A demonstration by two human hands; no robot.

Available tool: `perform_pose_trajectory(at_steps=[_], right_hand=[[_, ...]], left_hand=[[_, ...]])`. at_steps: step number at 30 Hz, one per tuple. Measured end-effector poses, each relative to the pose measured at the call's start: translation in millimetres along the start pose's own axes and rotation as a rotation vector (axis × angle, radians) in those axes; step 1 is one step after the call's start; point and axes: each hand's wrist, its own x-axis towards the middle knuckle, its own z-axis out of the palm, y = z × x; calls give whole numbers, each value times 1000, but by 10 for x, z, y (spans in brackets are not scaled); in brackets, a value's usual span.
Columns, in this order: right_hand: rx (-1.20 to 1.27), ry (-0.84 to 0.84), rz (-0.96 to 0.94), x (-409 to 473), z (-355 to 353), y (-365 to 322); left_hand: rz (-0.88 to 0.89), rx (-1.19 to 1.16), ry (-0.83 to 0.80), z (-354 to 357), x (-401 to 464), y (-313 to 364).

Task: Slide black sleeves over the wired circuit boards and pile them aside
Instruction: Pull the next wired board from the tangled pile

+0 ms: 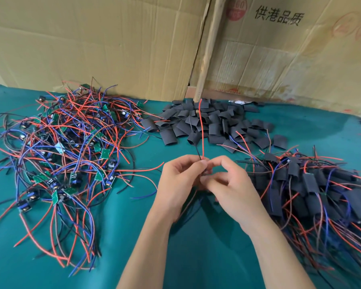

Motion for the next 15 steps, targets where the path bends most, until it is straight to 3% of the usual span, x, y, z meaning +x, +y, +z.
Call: perform_pose_trajectory(at_steps=[6,11,15], right_hand=[[-227,343,-120,461,6,-172],[-476,157,-69,1024,255,-172],[-525,224,-46,1163,333,-55]], left_hand=[[18,-32,186,-5,67,-2],[80,46,230,4,78,-21],[142,212,244,-33,85,-68]])
